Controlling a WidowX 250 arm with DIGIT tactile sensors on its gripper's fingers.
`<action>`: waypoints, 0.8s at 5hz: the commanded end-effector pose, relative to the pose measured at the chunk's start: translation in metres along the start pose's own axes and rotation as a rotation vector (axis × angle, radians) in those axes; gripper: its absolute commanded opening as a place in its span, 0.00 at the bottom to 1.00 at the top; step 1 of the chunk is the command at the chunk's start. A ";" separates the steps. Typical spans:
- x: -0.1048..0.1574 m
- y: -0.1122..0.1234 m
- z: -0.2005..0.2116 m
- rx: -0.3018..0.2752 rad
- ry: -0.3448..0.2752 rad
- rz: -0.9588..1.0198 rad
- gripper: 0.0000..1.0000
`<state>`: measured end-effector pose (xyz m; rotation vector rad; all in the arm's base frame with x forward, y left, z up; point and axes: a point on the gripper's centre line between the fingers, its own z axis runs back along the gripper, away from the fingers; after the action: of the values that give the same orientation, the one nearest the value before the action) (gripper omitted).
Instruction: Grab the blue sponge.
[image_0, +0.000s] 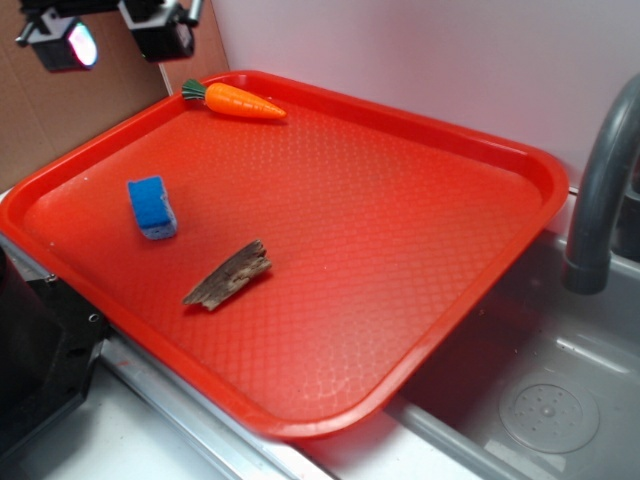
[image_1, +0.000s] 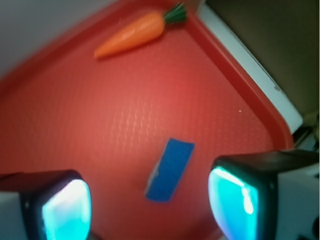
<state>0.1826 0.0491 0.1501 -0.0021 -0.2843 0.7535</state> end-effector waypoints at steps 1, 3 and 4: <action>-0.007 0.039 -0.017 -0.044 0.105 0.423 1.00; -0.011 0.044 -0.065 0.005 0.129 0.285 1.00; -0.018 0.040 -0.095 0.050 0.127 0.200 1.00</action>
<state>0.1709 0.0671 0.0412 -0.0272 -0.1161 0.9474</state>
